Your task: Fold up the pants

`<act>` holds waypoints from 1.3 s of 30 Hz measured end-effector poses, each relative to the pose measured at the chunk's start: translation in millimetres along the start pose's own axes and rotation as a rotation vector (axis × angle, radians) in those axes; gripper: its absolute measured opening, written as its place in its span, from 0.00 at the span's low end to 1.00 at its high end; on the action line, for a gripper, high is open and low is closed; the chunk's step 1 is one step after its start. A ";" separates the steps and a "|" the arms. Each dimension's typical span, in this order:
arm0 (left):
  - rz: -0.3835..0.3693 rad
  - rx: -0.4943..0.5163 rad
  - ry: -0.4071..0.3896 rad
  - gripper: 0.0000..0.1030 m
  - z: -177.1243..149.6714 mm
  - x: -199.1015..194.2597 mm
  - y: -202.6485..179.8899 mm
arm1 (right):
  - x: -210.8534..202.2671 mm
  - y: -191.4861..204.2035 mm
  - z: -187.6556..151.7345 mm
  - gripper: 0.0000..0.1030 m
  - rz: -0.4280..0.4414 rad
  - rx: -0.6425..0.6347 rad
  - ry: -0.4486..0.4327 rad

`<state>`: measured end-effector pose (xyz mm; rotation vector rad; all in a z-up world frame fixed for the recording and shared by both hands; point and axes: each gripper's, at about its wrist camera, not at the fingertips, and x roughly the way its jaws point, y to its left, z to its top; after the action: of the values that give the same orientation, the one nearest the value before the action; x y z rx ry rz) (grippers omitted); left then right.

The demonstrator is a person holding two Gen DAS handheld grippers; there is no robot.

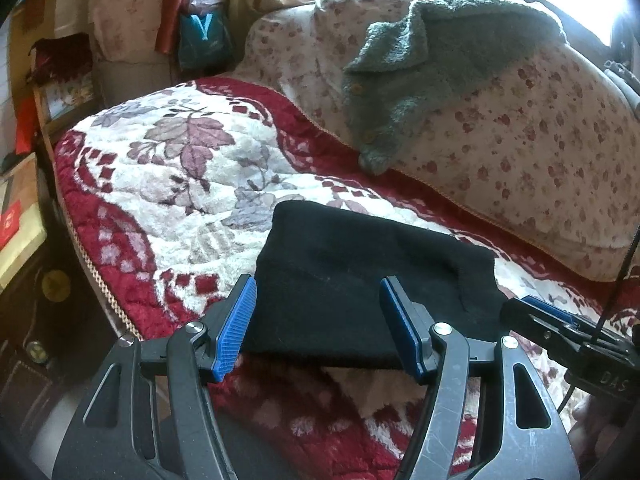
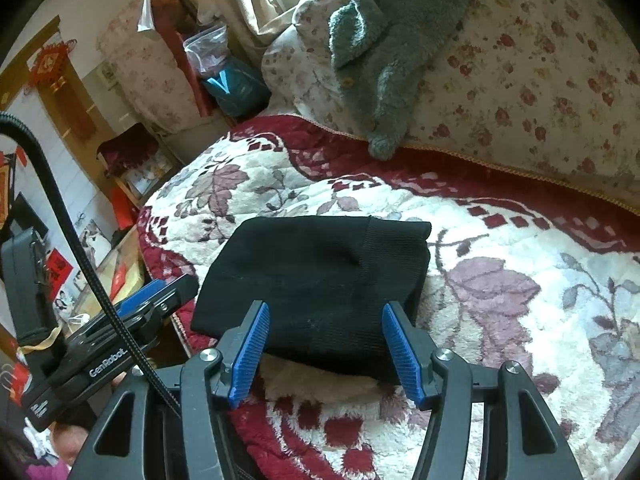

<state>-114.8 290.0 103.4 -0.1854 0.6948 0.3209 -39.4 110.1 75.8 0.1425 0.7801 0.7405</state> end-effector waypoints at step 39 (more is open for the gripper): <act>0.035 0.022 -0.024 0.62 -9.4 -15.5 -11.1 | 0.4 6.6 -7.5 0.55 0.002 0.000 0.016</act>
<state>-127.8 273.6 107.2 -0.1486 0.6782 0.3479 -48.0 114.1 72.7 0.1371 0.7952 0.7448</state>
